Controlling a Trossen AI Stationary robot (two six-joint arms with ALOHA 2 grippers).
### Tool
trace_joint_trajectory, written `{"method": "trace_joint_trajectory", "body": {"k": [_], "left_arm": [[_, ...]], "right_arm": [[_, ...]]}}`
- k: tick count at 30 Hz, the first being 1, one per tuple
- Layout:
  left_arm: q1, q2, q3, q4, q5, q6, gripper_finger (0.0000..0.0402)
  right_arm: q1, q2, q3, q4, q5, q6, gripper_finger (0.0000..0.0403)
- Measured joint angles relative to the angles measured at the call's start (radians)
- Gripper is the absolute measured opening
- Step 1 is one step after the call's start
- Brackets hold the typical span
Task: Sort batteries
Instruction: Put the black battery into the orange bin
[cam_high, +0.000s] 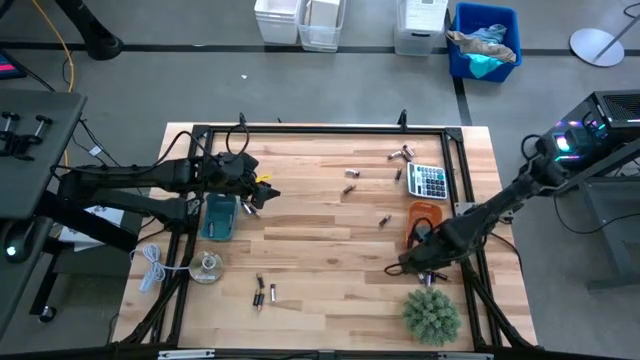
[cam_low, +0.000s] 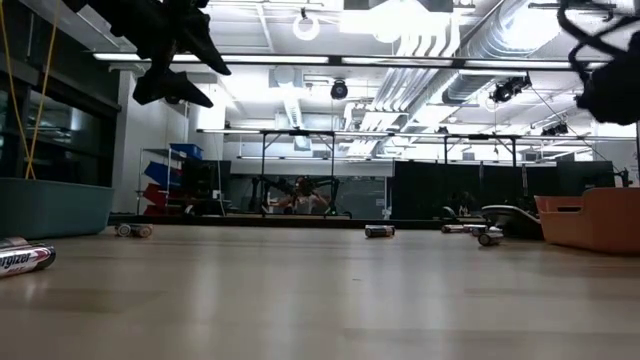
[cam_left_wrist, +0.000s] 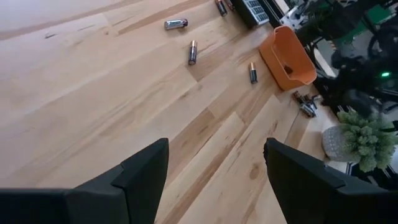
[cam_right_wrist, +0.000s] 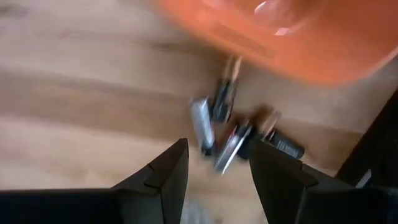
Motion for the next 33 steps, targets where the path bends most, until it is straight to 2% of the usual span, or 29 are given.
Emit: {"method": "trace_joint_trajectory", "body": {"k": [10, 15, 19, 22, 26, 30, 33], "left_arm": [[0.025, 0.000, 0.000, 0.000, 0.023, 0.007, 0.0250], [0.029, 0.000, 0.000, 0.001, 0.030, 0.007, 0.0250], [0.029, 0.000, 0.000, 0.001, 0.030, 0.007, 0.0250], [0.029, 0.000, 0.000, 0.001, 0.030, 0.007, 0.0250], [0.029, 0.000, -0.001, 0.001, 0.030, 0.007, 0.0250], [0.029, 0.000, -0.001, 0.001, 0.030, 0.007, 0.0250], [0.029, 0.000, -0.001, 0.005, 0.030, 0.006, 0.0250]], "right_arm": [[-0.049, 0.162, -0.006, 0.013, 0.018, 0.010, 0.0162], [-0.065, 0.165, -0.095, 0.146, 0.001, 0.065, 0.0162], [-0.066, 0.164, -0.117, 0.171, -0.001, 0.061, 0.0157], [-0.066, 0.164, -0.119, 0.185, 0.006, 0.015, 0.0123], [-0.059, 0.159, -0.108, 0.188, 0.012, -0.040, 0.0033], [-0.041, 0.122, -0.036, 0.101, 0.032, -0.102, 0.0033], [-0.031, 0.045, 0.054, 0.008, 0.111, -0.137, 0.0033]]}}
